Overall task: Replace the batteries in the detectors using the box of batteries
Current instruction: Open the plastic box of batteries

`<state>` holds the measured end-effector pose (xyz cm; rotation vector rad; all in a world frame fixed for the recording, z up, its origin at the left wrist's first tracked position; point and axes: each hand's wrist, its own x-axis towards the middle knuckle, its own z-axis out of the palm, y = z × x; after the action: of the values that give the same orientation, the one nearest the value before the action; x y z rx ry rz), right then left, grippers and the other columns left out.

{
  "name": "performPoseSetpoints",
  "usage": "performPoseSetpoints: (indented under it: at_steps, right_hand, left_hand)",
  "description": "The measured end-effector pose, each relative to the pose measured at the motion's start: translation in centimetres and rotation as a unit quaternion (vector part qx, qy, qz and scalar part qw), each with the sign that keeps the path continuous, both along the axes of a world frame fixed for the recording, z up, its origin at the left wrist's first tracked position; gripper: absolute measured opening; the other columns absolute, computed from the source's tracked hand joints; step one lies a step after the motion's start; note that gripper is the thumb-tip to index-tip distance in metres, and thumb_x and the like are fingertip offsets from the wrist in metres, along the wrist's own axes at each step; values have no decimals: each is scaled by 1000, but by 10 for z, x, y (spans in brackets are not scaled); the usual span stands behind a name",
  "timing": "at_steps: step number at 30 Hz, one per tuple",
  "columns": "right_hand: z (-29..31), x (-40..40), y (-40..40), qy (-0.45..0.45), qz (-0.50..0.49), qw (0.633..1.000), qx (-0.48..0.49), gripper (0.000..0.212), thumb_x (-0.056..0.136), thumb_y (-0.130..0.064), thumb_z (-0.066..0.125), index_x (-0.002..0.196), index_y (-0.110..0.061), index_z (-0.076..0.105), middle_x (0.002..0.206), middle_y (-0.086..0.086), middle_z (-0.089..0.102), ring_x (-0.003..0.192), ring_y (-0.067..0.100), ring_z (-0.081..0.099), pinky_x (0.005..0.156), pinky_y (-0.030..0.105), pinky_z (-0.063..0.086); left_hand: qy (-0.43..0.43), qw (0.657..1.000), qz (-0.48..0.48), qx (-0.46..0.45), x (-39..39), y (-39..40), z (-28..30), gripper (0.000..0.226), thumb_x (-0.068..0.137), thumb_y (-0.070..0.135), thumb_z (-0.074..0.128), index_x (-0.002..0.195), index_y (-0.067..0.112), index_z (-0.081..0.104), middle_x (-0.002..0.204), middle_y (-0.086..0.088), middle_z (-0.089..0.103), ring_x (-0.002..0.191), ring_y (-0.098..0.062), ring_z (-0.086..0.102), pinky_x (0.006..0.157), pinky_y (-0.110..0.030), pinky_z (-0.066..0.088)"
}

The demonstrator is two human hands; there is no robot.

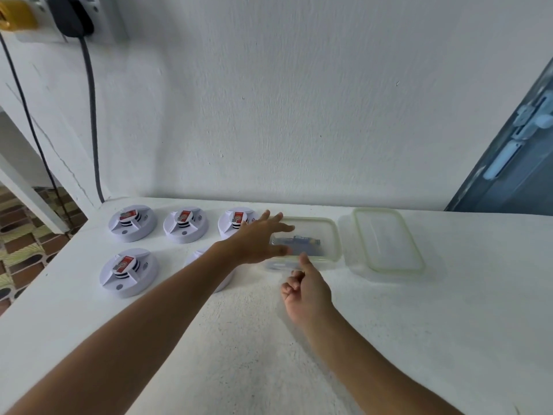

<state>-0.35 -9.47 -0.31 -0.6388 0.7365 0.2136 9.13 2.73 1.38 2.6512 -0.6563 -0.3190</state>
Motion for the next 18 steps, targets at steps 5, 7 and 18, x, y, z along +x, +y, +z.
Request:
performPoseSetpoints:
  at_steps: [5,7,18]
  right_hand:
    - [34,-23,-9,-86,416,886,-187,13,85,-18,71,86,-10,61,68,6,63,47,11,45,45,20,35]
    - [48,-16,-17,-191,521,722,-414,10,89,-20,66,83,-12,64,68,2,67,44,8,45,45,20,37]
    - [22,84,-69,-298,399,384,-778,51,100,-36,42,148,-17,36,158,8,25,146,23,20,116,38,21]
  left_hand:
    - [-41,999,10,-2,-5,0,-1,51,91,42,60,139,28,49,161,-1,21,150,-26,5,118,-59,6]
    - [-110,993,27,-26,-12,0,-3,39,88,38,66,124,22,65,153,-6,38,147,-29,22,116,-54,17]
    - [-294,955,42,26,-87,-36,-48,59,86,49,44,135,17,50,139,-9,55,130,-33,50,103,-66,36]
